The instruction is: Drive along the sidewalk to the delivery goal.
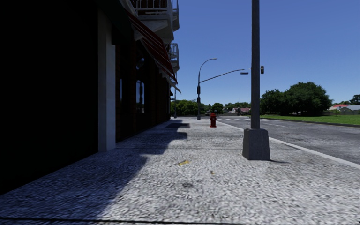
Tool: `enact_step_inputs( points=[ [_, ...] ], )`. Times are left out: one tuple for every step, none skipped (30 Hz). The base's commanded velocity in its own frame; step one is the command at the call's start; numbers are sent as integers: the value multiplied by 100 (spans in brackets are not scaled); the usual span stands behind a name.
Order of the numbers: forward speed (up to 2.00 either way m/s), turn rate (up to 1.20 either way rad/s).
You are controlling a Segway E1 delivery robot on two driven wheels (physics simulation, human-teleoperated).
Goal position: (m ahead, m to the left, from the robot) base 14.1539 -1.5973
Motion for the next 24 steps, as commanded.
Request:
enact_step_inputs(
  points=[
    [200, 0],
    [200, 0],
    [200, 0],
    [200, 0],
    [200, 0],
    [200, 0],
    [200, 0],
    [200, 0],
    [200, 0],
    [200, 0],
    [200, 0],
    [200, 0],
    [200, 0],
    [200, 0],
    [200, 0],
    [200, 0],
    [200, 0],
    [200, 0],
    [200, 0],
    [200, 0],
    [200, 0],
    [200, 0],
    [200, 0],
    [200, 0]
  ],
)
